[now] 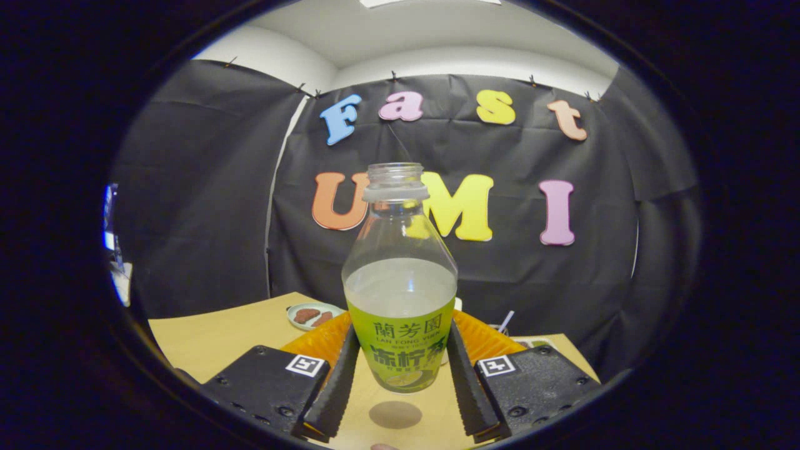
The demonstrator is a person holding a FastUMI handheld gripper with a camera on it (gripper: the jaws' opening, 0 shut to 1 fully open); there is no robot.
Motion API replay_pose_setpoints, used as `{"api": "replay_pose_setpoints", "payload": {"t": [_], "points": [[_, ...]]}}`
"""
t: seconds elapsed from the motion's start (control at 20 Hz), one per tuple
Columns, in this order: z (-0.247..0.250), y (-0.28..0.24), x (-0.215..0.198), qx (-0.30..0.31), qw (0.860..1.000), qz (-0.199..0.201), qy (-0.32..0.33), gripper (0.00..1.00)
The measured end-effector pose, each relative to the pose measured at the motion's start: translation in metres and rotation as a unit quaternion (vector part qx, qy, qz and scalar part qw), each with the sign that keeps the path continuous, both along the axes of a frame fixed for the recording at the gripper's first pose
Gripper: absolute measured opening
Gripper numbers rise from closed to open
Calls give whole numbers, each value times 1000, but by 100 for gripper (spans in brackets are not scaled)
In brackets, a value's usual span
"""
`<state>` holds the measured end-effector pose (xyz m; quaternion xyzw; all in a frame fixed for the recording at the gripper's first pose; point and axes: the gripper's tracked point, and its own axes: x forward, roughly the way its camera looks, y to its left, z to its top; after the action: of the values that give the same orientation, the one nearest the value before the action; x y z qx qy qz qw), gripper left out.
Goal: Take the bottle from table, then pour the juice into the cup, finally place the bottle on the coaster
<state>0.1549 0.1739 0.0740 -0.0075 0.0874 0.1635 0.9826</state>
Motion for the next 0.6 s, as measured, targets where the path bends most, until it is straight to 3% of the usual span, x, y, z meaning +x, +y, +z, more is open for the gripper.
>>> {"api": "replay_pose_setpoints", "payload": {"t": [0.3,0.6], "points": [[-83,-2,26,43,994,-1,99,75],[-146,2,30,4,993,3,122,75]]}}
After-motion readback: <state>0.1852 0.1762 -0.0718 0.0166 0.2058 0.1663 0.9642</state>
